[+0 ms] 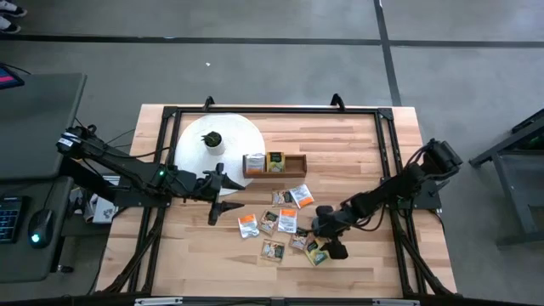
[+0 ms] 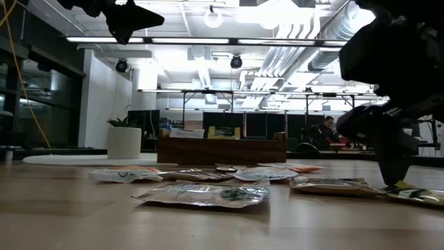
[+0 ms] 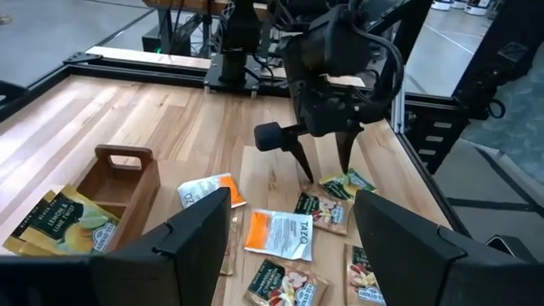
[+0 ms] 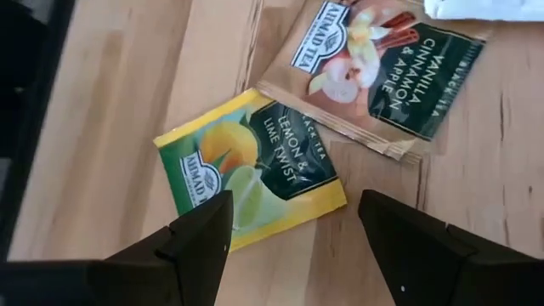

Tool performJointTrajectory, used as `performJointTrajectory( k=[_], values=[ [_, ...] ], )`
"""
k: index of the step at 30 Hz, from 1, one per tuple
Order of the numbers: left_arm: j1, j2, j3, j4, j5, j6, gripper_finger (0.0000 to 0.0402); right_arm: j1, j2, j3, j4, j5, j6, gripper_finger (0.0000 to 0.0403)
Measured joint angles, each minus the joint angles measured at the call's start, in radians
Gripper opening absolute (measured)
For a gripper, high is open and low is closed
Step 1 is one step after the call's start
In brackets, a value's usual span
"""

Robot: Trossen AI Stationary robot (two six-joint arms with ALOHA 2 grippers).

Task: Pick & Place Tea
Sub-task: Put the yellow tea bag into the middle section of the wooden organizer

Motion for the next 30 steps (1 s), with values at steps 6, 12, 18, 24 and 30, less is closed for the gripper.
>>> performJointTrajectory(
  k=[6, 12, 18, 24, 30],
  values=[
    [0.0, 0.0, 0.0, 0.0, 0.005, 0.0, 0.0248, 0.0, 0.032, 0.028, -0.024, 0.058, 0.003, 0.0257],
    [0.0, 0.0, 0.0, 0.0, 0.018, 0.0, 0.0248, 0.02, 0.073, 0.044, -0.021, 0.107, 0.002, 0.0257],
    [0.0, 0.0, 0.001, -0.001, 0.026, 0.0, 0.0248, 0.059, 0.077, 0.044, -0.024, 0.188, 0.0, 0.0257],
    [0.0, 0.0, 0.001, -0.006, 0.033, 0.0, 0.0248, 0.096, 0.078, 0.039, -0.027, 0.222, -0.007, 0.0257],
    [0.0, 0.0, 0.001, -0.035, 0.049, -0.008, 0.0248, 0.113, 0.078, 0.039, -0.029, 0.226, 0.006, 0.0257]
  ],
)
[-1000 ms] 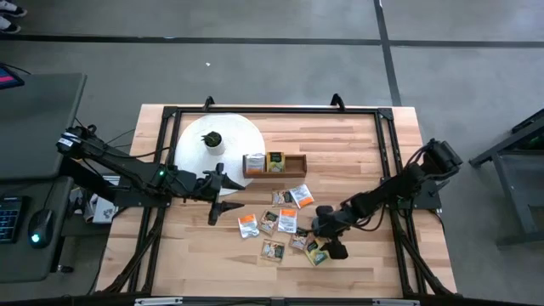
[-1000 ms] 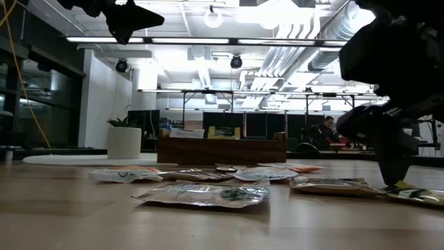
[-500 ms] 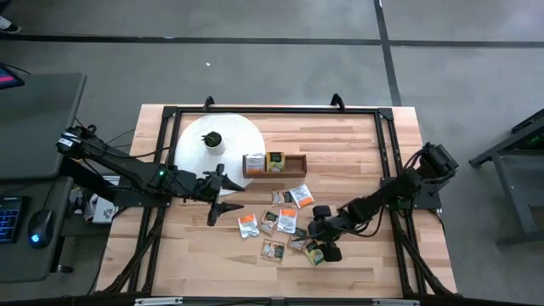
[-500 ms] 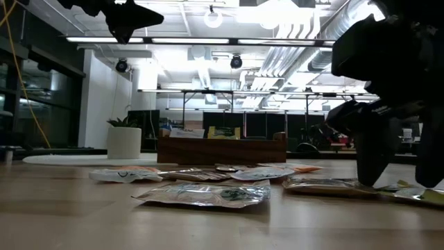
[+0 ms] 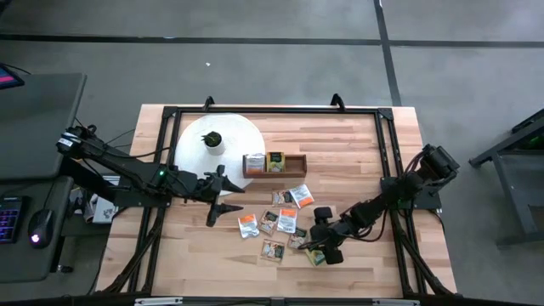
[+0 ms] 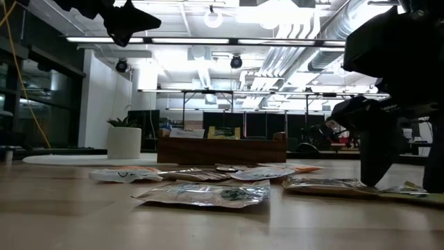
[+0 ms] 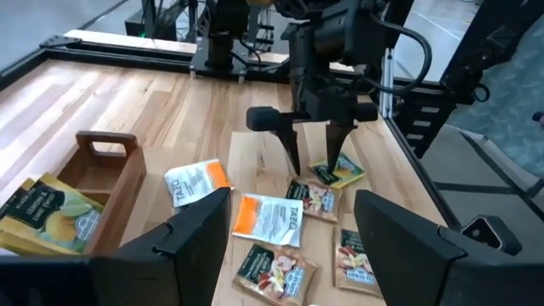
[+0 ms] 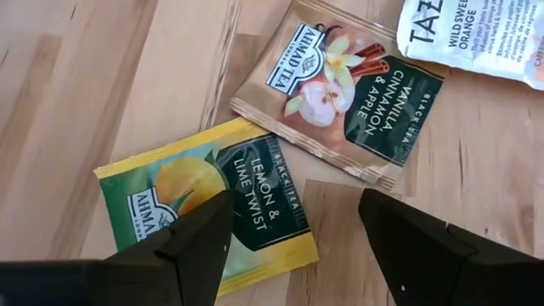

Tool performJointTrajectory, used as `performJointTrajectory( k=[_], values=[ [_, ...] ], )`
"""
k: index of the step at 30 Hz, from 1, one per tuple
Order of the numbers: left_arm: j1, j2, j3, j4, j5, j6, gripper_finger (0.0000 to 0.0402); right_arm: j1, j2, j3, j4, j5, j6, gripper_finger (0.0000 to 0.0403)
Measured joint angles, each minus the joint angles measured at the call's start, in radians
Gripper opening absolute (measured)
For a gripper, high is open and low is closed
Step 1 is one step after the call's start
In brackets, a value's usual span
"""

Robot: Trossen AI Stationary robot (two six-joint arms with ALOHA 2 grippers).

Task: Pick & Place Tea
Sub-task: Put the yellow tea bag into the middle section of the wooden organizer

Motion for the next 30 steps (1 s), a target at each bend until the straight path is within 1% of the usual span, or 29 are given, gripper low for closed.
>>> performJointTrajectory(
  k=[5, 10, 14, 27, 30],
  values=[
    [0.0, 0.0, 0.0, 0.0, 0.009, -0.003, 0.0248, 0.0, 0.004, 0.0, 0.006, -0.014, 0.055, 0.0254],
    [0.0, 0.0, 0.0, -0.004, 0.009, -0.003, 0.0248, 0.003, 0.027, 0.004, 0.017, -0.046, 0.095, 0.0242],
    [0.0, 0.0, 0.0, -0.017, 0.011, -0.011, 0.0248, 0.009, 0.028, 0.004, 0.022, -0.006, 0.113, 0.0236],
    [0.0, 0.0, 0.0, -0.019, 0.02, -0.011, 0.0248, 0.009, 0.028, 0.005, 0.003, 0.007, 0.114, 0.0236],
    [0.0, 0.0, 0.0, -0.018, 0.02, -0.011, 0.0248, 0.009, 0.028, 0.005, 0.004, 0.007, 0.136, 0.0234]
  ],
)
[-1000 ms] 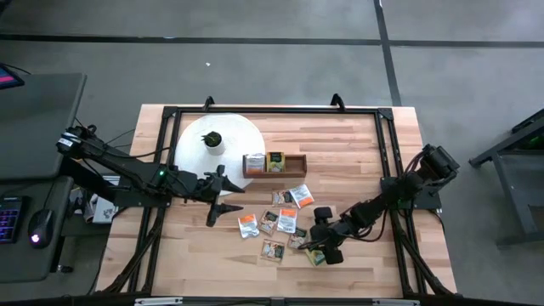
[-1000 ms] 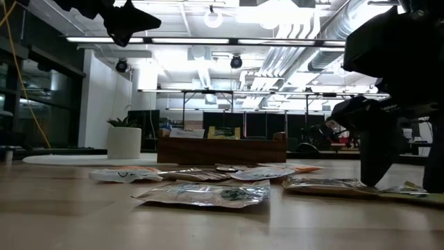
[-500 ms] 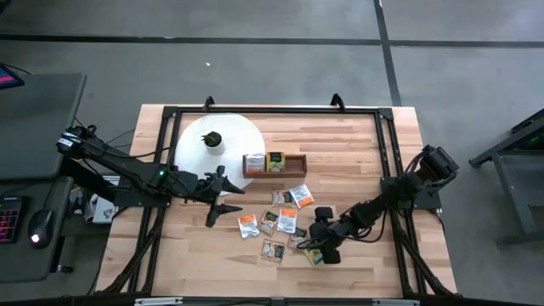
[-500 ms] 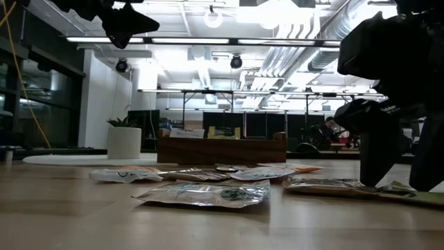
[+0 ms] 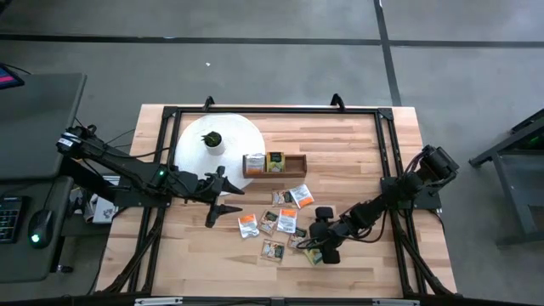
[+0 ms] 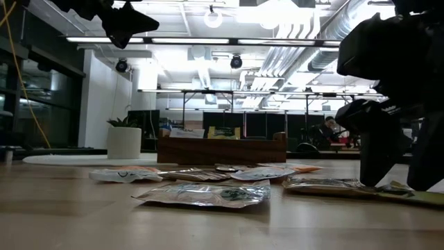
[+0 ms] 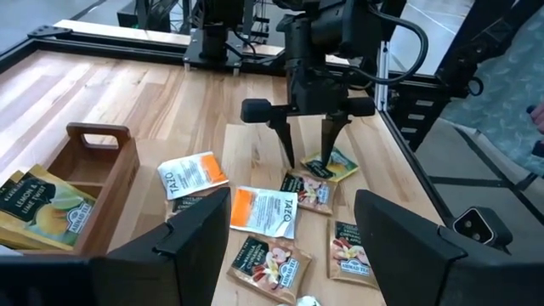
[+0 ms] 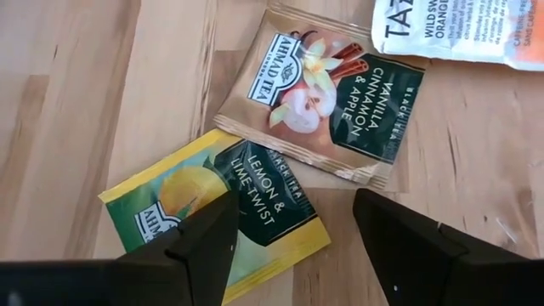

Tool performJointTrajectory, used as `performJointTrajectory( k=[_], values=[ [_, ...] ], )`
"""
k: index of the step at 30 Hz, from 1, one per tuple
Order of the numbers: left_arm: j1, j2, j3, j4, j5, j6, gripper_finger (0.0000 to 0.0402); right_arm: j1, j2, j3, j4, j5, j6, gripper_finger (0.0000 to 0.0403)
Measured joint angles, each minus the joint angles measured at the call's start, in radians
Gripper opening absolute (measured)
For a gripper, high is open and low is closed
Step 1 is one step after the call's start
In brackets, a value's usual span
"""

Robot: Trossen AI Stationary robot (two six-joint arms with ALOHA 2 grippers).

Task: Pick & Place Tea
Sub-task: Put the yellow tea bag into the middle section of the wooden organizer

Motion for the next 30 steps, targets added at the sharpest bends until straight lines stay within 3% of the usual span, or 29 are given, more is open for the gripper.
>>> performJointTrajectory(
  k=[16, 30],
  values=[
    [0.0, 0.0, 0.0, 0.0, -0.001, 0.0, 0.0248, -0.001, 0.0, 0.0, -0.005, 0.023, 0.06, 0.0151],
    [0.0, 0.0, 0.0, 0.0, 0.007, -0.005, 0.0248, -0.001, 0.003, 0.0, 0.013, 0.008, 0.119, 0.0012]
  ],
)
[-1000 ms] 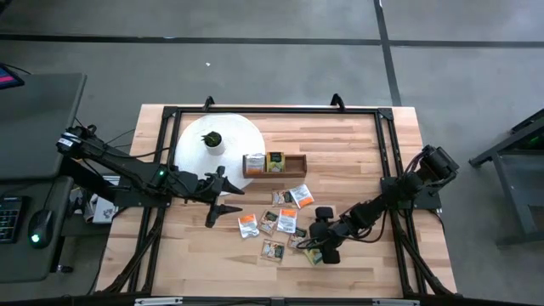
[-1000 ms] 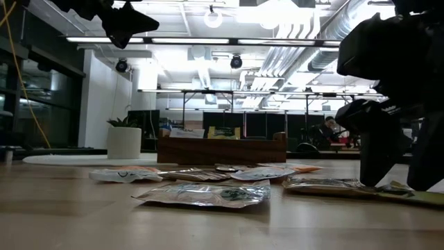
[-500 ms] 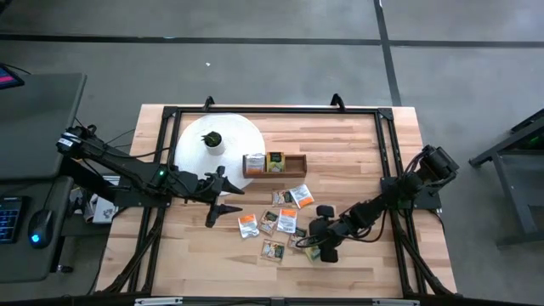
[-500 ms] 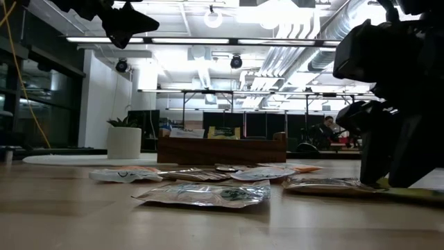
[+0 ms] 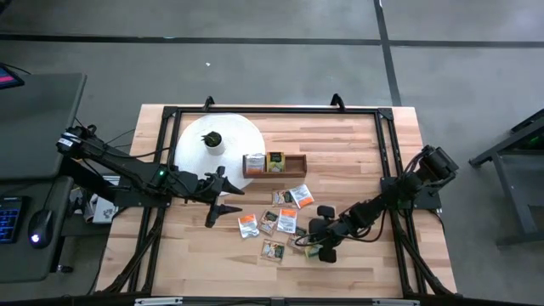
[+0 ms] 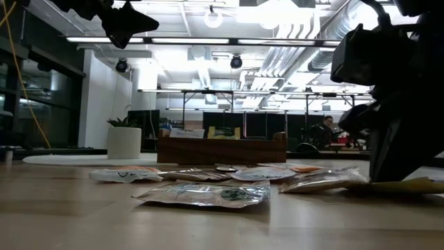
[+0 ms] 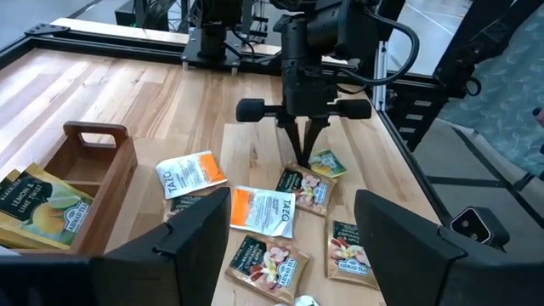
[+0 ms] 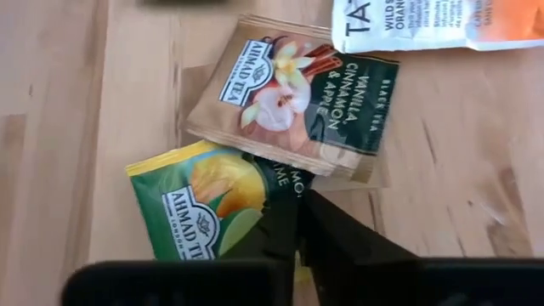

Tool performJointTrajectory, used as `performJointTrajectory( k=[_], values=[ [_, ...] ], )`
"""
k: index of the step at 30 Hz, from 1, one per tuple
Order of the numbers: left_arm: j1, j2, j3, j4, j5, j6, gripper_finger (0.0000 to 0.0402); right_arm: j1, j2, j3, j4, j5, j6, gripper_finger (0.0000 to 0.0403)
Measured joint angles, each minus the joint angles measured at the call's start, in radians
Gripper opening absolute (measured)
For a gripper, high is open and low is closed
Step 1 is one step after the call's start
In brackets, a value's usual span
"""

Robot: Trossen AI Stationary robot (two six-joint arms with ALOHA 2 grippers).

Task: Pick & Place Tea
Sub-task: Put the yellow tea bag into the middle section of the wooden organizer

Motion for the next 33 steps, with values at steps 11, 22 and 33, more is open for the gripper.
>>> performJointTrajectory(
  k=[11, 22, 33],
  values=[
    [0.0, 0.0, 0.0, -0.001, 0.003, 0.0, 0.0248, 0.005, -0.063, -0.01, -0.024, 0.054, 0.074, 0.0001],
    [0.0, 0.0, 0.0, -0.025, 0.003, 0.0, 0.0248, 0.008, -0.168, 0.11, -0.409, 0.213, 0.058, 0.0],
    [0.0, 0.0, 0.0, -0.026, 0.003, 0.001, 0.0248, -0.065, -0.169, 0.365, -0.601, 0.46, -0.176, 0.0]
  ],
)
